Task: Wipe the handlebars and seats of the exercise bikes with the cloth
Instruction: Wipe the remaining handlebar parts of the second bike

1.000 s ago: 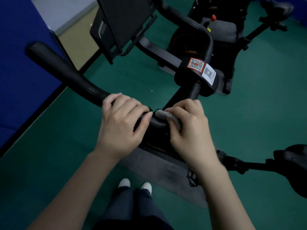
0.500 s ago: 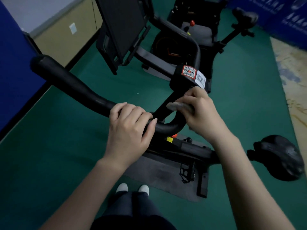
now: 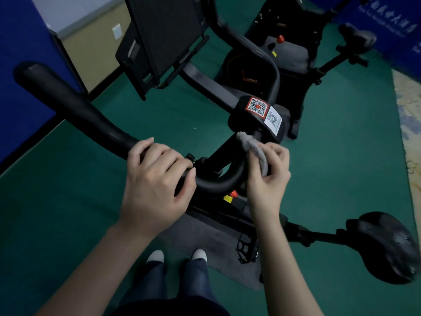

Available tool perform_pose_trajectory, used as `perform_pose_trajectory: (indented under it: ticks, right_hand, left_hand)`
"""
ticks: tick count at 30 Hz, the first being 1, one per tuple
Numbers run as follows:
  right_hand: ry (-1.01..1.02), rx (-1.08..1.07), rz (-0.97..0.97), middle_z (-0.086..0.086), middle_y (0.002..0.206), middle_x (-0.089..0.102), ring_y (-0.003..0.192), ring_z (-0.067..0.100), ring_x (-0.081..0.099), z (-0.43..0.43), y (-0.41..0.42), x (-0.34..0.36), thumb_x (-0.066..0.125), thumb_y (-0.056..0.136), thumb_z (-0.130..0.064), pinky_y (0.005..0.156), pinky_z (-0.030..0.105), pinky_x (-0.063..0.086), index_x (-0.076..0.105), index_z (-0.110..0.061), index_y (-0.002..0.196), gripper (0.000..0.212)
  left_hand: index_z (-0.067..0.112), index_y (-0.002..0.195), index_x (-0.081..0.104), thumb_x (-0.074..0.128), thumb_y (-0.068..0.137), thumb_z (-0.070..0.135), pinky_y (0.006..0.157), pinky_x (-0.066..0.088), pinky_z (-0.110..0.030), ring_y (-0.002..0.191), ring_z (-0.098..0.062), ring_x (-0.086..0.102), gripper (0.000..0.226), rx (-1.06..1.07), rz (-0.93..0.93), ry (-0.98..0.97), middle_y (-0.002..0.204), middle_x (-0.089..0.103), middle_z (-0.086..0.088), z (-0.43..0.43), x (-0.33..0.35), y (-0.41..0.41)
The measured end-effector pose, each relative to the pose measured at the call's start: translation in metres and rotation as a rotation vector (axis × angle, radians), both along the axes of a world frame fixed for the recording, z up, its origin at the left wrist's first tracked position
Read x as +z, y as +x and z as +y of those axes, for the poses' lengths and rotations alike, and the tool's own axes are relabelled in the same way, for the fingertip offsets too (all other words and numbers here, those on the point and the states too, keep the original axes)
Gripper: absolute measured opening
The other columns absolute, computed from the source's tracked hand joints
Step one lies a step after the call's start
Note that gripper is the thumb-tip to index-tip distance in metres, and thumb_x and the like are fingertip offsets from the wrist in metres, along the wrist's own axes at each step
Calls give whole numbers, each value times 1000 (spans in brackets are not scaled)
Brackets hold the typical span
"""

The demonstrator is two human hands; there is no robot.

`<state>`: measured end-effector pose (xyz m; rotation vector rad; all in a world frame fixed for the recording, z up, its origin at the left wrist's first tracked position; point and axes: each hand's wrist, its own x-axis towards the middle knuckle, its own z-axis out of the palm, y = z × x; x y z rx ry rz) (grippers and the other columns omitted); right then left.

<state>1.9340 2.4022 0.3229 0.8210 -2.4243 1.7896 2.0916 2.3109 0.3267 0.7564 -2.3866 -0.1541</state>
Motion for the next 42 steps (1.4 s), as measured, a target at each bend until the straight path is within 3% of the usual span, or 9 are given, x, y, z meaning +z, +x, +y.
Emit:
perform_pose_trajectory:
  ticks: [8, 12, 14, 19, 23, 26, 32, 38, 42]
  right_hand:
    - [-74, -10, 13, 8, 94, 49, 90, -10, 48, -9, -26, -3, 63, 87, -2, 84, 8, 38, 71, 1, 100, 15]
    - [-141, -43, -56, 8, 97, 50, 92, 0, 53, -2, -16, -12, 62, 88, -1, 84, 13, 43, 70, 0, 102, 16]
    - [-195, -137, -127, 7, 97, 52, 92, 10, 57, -10, -20, -12, 62, 89, -1, 86, 18, 46, 71, 0, 101, 15]
    - [-288, -212, -282, 8, 99, 59, 90, 2, 58, -8, 1, -21, 56, 94, -4, 85, 13, 44, 66, -7, 105, 15]
    - [-376, -191, -541, 11, 95, 67, 89, 13, 61, -7, -6, -27, 54, 95, -8, 86, 32, 50, 64, -8, 102, 12]
    - [-435, -190, -693, 3, 83, 61, 79, 14, 57, -16, -17, -28, 51, 97, -8, 79, 37, 49, 62, -12, 94, 12]
    - [-455, -39, -887, -2, 77, 65, 74, 13, 62, 3, 1, -35, 51, 98, -18, 69, 28, 53, 63, -12, 93, 14]
    - [-568, 85, -1256, 16, 85, 58, 83, 30, 56, -7, -9, -32, 48, 99, -11, 85, 50, 47, 60, -9, 89, 16]
    - [-479, 352, -1428, 12, 92, 64, 87, 26, 60, 18, 4, -39, 51, 97, -16, 86, 41, 47, 66, -9, 99, 17]
  left_hand:
    - [13, 88, 71, 52, 94, 27, 112, 22, -39, 89, -20, 62, 24, 58, 2, 1, 86, 67, 3, 35, 7, -34]
    - [13, 89, 73, 52, 94, 28, 110, 25, -40, 86, -20, 63, 26, 102, -42, 2, 85, 68, 2, 48, 2, -43]
    - [14, 88, 73, 53, 93, 27, 107, 29, -40, 84, -20, 63, 25, 122, -53, -15, 83, 69, 2, 49, 0, -46]
    - [16, 82, 73, 49, 94, 29, 99, 33, -38, 82, -19, 63, 30, 147, -76, -57, 80, 70, 4, 49, -3, -48]
    - [17, 80, 71, 46, 96, 31, 94, 34, -38, 80, -20, 61, 33, 155, -73, -72, 79, 70, 6, 48, -5, -48]
    - [17, 79, 71, 46, 96, 30, 92, 33, -37, 78, -20, 60, 33, 168, -54, -93, 78, 69, 6, 48, -8, -49]
    - [17, 76, 71, 49, 95, 28, 88, 31, -36, 74, -19, 60, 31, 181, -1, -149, 76, 69, 7, 48, -15, -52]
    - [17, 75, 69, 48, 96, 28, 87, 30, -35, 73, -18, 58, 32, 183, 12, -174, 74, 68, 7, 47, -16, -51]
    - [18, 75, 69, 48, 96, 28, 87, 29, -34, 73, -18, 56, 32, 186, 5, -167, 74, 67, 8, 47, -15, -52]
